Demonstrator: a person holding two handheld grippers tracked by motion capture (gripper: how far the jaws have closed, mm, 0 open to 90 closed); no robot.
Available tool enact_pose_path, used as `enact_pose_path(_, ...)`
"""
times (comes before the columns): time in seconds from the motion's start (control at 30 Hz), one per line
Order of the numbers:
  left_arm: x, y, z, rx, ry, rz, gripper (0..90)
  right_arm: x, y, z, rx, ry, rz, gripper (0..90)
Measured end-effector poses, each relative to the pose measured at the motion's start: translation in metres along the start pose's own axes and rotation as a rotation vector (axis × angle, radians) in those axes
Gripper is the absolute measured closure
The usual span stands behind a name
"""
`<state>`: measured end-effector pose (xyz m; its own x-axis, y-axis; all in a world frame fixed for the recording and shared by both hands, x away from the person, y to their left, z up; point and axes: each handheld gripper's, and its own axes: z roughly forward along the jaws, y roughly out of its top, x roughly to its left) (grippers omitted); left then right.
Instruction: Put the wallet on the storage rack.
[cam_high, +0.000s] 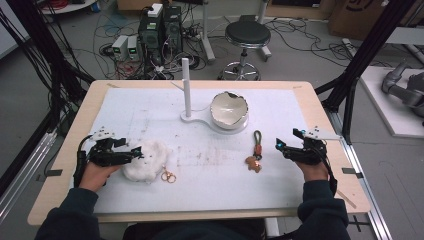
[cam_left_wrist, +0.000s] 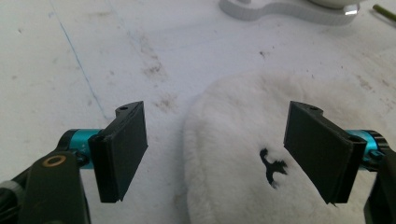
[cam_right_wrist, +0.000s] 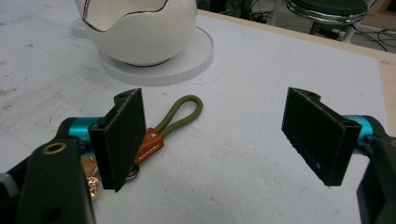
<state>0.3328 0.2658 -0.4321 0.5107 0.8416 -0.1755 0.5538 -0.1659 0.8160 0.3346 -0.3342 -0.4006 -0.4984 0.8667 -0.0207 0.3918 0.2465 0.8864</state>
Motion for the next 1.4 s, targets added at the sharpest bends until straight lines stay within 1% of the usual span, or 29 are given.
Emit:
enact_pose_path(0.07,-0.002,-0.001,0.002,0.034,-0.01,-0.005,21.3,0.003,0.001,0.001,0.006,0.003,0.001,22.1)
enact_pose_path(0.1,-0.003,-0.004,0.004,0.078,-0.02,-0.013,21.3,0.004,0.001,0.001,0.003,0.005,-0.002,22.1)
enact_pose_path(0.13,-0.003,-0.004,0.004,0.078,-0.02,-0.013,21.3,0.006,0.001,0.001,0.003,0.009,-0.001,22.1)
enact_pose_path(0.17,-0.002,-0.009,0.007,0.136,-0.022,-0.021,21.3,0.007,0.002,0.001,0.004,0.011,-0.003,22.1)
enact_pose_path(0.2,-0.001,-0.011,0.009,0.14,-0.028,-0.033,21.3,0.008,0.002,0.001,0.002,0.011,-0.008,22.1)
enact_pose_path(0.33,0.0,-0.01,0.008,0.15,-0.038,-0.026,24.8,0.009,0.002,0.003,0.012,0.016,-0.011,22.8)
enact_pose_path(0.4,-0.001,-0.009,0.008,0.155,-0.099,-0.018,40.3,0.008,0.001,0.005,0.018,0.017,-0.006,22.8)
enact_pose_path(0.43,-0.002,-0.008,0.008,0.159,-0.094,-0.018,52.6,0.007,0.001,0.005,0.021,0.017,0.002,22.9)
enact_pose_path(0.5,-0.001,-0.005,0.004,0.147,-0.086,-0.019,67.8,0.007,0.001,0.005,0.023,0.017,-0.002,23.1)
enact_pose_path(0.53,0.0,-0.003,0.0,0.116,-0.104,-0.027,76.4,0.007,0.001,0.005,0.022,0.018,-0.001,23.2)
enact_pose_path(0.57,0.001,-0.002,-0.002,0.081,-0.122,-0.038,77.5,0.007,0.001,0.005,0.022,0.02,-0.003,23.2)
enact_pose_path(0.6,-0.001,0.001,-0.006,0.047,-0.119,-0.033,78.1,0.007,0.001,0.005,0.023,0.021,-0.002,23.3)
enact_pose_path(0.67,-0.003,0.003,-0.006,0.032,-0.123,-0.021,79.0,0.008,0.001,0.006,0.026,0.024,0.003,23.4)
enact_pose_path(0.7,-0.007,0.008,-0.009,-0.047,-0.159,0.007,79.2,0.009,0.001,0.007,0.027,0.03,-0.001,23.5)
enact_pose_path(0.73,-0.007,0.008,-0.009,-0.047,-0.159,0.007,79.3,0.009,0.001,0.007,0.027,0.033,0.003,23.5)
enact_pose_path(0.77,-0.011,0.012,-0.011,-0.088,-0.166,0.022,79.4,0.01,0.001,0.008,0.026,0.044,0.004,23.7)
enact_pose_path(0.8,-0.015,0.017,-0.013,-0.119,-0.171,0.051,79.4,0.01,0.001,0.008,0.026,0.044,0.004,23.7)
enact_pose_path(0.83,-0.026,0.025,-0.014,-0.168,-0.187,0.118,79.5,0.013,0.002,0.011,0.02,0.077,0.005,23.7)
enact_pose_path(0.87,-0.026,0.025,-0.014,-0.168,-0.187,0.118,79.6,0.016,0.004,0.013,0.017,0.098,0.005,23.7)
enact_pose_path(0.9,-0.031,0.028,-0.013,-0.181,-0.201,0.137,79.5,0.019,0.005,0.016,0.018,0.124,0.006,23.7)
enact_pose_path(0.93,-0.036,0.031,-0.011,-0.192,-0.214,0.159,79.5,0.019,0.005,0.016,0.018,0.124,0.006,23.7)
enact_pose_path(0.97,-0.042,0.034,-0.008,-0.198,-0.228,0.19,79.6,0.022,0.007,0.02,0.018,0.149,-0.001,23.7)
enact_pose_path(1.03,-0.052,0.039,-0.003,-0.199,-0.256,0.223,79.5,0.033,0.011,0.027,0.029,0.198,-0.019,24.1)
enact_pose_path(1.13,-0.063,0.043,0.005,-0.195,-0.289,0.264,79.5,0.056,0.02,0.04,0.03,0.312,-0.068,26.0)
enact_pose_path(1.2,-0.069,0.046,0.009,-0.195,-0.309,0.277,79.4,0.061,0.022,0.043,0.032,0.333,-0.08,26.1)
enact_pose_path(1.23,-0.074,0.048,0.012,-0.197,-0.329,0.292,79.4,0.072,0.025,0.049,0.041,0.371,-0.113,26.7)
enact_pose_path(1.27,-0.074,0.048,0.012,-0.197,-0.329,0.292,79.5,0.072,0.025,0.049,0.041,0.371,-0.113,26.7)
enact_pose_path(1.3,-0.077,0.05,0.014,-0.199,-0.34,0.294,79.5,0.081,0.028,0.054,0.044,0.402,-0.14,27.7)
enact_pose_path(1.4,-0.089,0.057,0.023,-0.218,-0.377,0.312,79.4,0.092,0.034,0.061,0.044,0.445,-0.15,28.4)
